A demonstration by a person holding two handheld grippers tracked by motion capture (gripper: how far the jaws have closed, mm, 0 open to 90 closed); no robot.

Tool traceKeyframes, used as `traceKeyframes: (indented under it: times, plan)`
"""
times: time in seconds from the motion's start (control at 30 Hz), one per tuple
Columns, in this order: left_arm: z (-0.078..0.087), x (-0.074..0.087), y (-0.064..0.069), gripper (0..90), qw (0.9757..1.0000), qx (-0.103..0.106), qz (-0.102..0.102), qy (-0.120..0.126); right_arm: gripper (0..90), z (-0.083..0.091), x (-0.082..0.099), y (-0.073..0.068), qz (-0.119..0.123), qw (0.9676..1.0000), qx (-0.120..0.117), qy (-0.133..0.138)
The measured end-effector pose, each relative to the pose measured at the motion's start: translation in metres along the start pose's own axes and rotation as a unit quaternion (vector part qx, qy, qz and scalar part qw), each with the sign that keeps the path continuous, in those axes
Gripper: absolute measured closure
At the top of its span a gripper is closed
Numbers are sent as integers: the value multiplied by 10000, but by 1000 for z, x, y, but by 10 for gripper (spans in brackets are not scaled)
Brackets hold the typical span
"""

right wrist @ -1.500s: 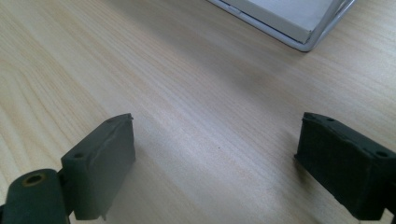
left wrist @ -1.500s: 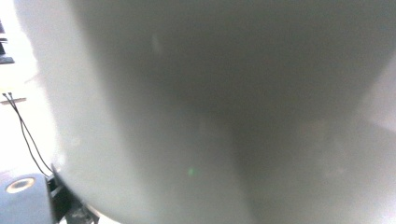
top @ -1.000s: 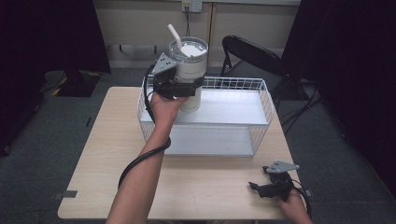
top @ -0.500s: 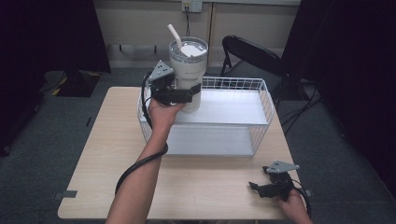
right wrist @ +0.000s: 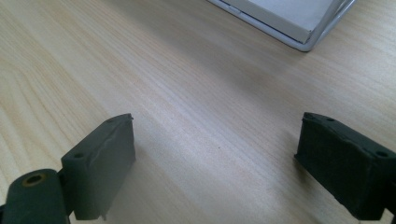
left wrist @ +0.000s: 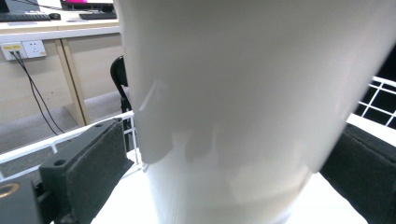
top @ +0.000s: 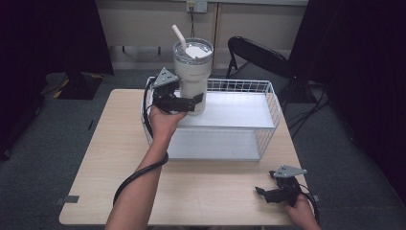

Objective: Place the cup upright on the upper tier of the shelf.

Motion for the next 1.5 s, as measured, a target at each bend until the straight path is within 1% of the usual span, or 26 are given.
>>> traceKeyframes:
  times: [0.1,0.13,0.2,0.3,0.33,0.4,0.43,0.5,0.53,0.6,0.63,0.73,0.77,0.8,0.83,0.87,0.9,0.93,1.0,1.13,1.23,1.27,1.37,1.43,1.5]
  plan:
    - [3,2,0,34,10000,-16,-15,-11,106,0,0,0,-1,10000,-1,0]
    - [4,3,0,33,10000,-15,26,-29,106,0,0,0,-1,10000,-2,-1]
    - [8,6,-1,35,10000,-42,30,-63,106,0,0,0,1,10000,-1,-2]
    - [15,9,0,47,10000,-4,34,-92,106,0,0,0,7,10000,4,2]
    - [19,11,1,56,9999,41,-23,-136,106,0,0,0,5,10000,2,2]
    - [22,12,2,56,9999,37,-29,-137,106,0,0,0,6,10000,4,1]
    - [24,13,2,56,9998,50,-69,-155,106,0,0,0,6,10000,3,1]
    - [32,16,4,58,9998,111,-85,-164,106,0,0,0,7,10000,3,1]
    - [32,16,4,58,9998,111,-85,-164,106,0,0,0,7,10000,3,1]
    - [40,21,4,61,9996,207,-65,-190,106,0,0,0,7,10000,4,1]
    - [40,21,4,61,9996,207,-65,-190,106,0,0,0,7,10000,4,1]
    - [49,25,2,62,9997,197,-43,-155,106,0,0,0,0,10000,-2,-5]
    - [51,27,2,62,9996,219,-14,-158,106,0,0,0,-4,10000,-4,-7]
    - [52,29,1,61,9997,152,-11,-184,106,0,0,0,-4,10000,-1,-4]
    - [54,31,1,63,9997,111,-56,-231,106,0,0,0,-1,10000,-4,-6]
    - [56,33,1,65,9996,96,-66,-270,106,0,0,0,-3,10000,-3,-7]
    - [61,37,2,66,9996,121,-74,-263,106,0,0,0,-3,10000,-5,-6]
    - [61,37,2,68,9996,121,-74,-263,106,0,0,0,-3,10000,-5,-6]
    - [66,41,3,68,9996,151,-70,-222,106,0,0,0,3,10000,-3,-6]
    - [74,51,7,69,9993,187,-141,-306,106,0,0,0,6,10000,-6,-10]
    - [81,57,9,76,9992,221,-143,-298,106,0,0,0,6,10000,-4,-11]
    - [82,60,10,76,9991,234,-167,-310,106,0,0,0,6,10000,-4,-11]
    - [86,68,12,79,9990,311,-102,-302,106,0,0,0,6,10000,-4,-11]
    - [88,73,13,83,9989,306,-154,-328,106,0,0,0,7,10000,-3,-11]
    - [89,78,15,83,9988,339,-132,-332,106,0,0,0,7,10000,-3,-11]
Point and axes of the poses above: each handheld gripper's, and its own axes: z roughly backward along the jaws, x roughly out of its underside, y roughly to its right, the point moved 8 cm from there along -z, roughly forward along the jaws, and after that the axes turned 15 degrees about -y, right-handed, at the moved point
